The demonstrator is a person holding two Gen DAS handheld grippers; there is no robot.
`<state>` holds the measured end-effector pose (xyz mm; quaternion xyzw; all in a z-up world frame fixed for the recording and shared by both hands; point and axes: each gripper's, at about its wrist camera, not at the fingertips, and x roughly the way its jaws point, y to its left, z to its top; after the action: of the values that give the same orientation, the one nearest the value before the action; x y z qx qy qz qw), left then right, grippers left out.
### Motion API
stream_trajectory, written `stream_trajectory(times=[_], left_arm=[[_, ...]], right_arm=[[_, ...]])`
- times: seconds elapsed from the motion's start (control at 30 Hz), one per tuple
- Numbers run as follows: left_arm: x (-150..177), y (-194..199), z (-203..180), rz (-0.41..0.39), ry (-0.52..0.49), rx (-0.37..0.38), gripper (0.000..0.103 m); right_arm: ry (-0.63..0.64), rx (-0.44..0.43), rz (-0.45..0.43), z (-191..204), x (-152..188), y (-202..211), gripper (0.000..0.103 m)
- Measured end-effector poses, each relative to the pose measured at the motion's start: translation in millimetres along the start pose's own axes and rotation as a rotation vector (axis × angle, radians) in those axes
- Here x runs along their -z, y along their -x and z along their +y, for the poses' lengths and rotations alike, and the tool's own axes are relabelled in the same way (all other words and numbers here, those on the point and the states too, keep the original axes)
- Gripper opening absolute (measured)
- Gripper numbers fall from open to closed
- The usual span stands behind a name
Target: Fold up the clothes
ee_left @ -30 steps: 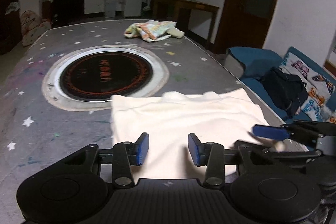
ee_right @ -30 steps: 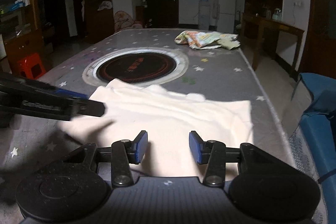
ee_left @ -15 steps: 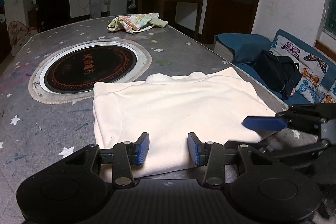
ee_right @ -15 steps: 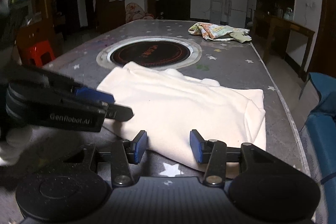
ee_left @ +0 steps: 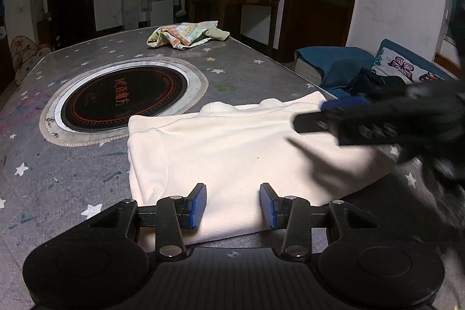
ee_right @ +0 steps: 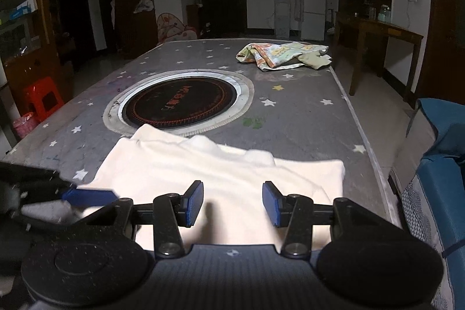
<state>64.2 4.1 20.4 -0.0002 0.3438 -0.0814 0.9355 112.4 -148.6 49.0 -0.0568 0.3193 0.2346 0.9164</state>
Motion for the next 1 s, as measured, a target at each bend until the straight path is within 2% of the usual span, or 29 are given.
stream_trajectory(times=[0.2,0.43,0.7,0.8,0.9,1.0], left_arm=[[0,0,3,0.001,0.009,0.014,0.043],[0,1,4,0.002,0.016,0.027,0.043],[1,1,4,-0.002,0.022,0.034,0.044],[2,1,3,-0.004,0.022,0.032,0.045],[2,1,5,-0.004,0.027,0.035,0.045],[2,2,5,-0.006,0.03,0.039,0.045]], right_arm=[[0.019,0.001,0.031,4,-17,-38,0.044],[0.038,0.023,0.082,7,-20,-76,0.044],[0.027,0.018,0.061,8,-26,-74,0.044],[0.051,-0.026,0.053,16,-33,-71,0.044],[0.099,-0.056,0.071,27,-36,-77,0.044],[0.128,-0.051,0.098,34,-36,-89,0.044]])
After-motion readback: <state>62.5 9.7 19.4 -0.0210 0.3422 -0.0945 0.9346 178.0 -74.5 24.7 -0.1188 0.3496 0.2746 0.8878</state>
